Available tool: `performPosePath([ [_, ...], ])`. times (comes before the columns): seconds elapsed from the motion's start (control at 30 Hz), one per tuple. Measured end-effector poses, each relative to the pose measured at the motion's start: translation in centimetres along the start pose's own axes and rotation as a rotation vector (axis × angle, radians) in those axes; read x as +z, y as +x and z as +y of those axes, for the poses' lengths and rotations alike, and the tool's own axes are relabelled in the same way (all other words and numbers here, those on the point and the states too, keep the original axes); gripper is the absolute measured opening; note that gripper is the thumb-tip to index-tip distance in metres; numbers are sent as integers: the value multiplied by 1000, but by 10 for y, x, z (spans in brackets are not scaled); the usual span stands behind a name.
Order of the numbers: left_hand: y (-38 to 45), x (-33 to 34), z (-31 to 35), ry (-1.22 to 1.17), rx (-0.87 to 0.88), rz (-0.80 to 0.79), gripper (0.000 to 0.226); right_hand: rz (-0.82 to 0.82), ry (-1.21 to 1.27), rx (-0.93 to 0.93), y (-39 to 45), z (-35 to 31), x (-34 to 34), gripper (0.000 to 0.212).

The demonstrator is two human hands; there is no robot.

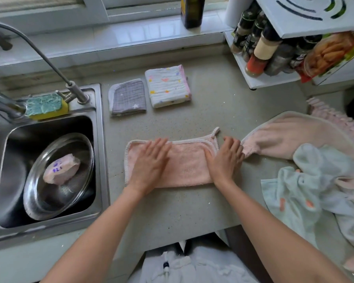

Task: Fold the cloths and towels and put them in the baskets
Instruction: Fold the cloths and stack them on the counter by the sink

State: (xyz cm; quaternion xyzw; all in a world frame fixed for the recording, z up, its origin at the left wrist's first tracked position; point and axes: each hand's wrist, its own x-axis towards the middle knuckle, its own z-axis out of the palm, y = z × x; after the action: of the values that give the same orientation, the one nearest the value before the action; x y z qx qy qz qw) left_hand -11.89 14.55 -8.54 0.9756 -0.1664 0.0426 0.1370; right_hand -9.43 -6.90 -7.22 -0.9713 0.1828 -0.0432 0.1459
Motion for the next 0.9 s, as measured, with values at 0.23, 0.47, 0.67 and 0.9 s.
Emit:
performPosePath([
  [0.23, -10, 21, 8, 63, -90, -294, 71, -111, 85, -43, -12, 9, 2, 56],
  [0.47, -10, 16, 13, 81, -113, -322, 76, -323, 365, 92, 9, -2, -1, 34],
  [0.67, 6, 24, 38, 51, -118, -351, 77, -206, 572, 68, 21, 22, -16, 19],
  [0.9, 25, 34, 63, 89, -86, -372, 82, -165, 468, 23, 30, 52, -34, 20],
])
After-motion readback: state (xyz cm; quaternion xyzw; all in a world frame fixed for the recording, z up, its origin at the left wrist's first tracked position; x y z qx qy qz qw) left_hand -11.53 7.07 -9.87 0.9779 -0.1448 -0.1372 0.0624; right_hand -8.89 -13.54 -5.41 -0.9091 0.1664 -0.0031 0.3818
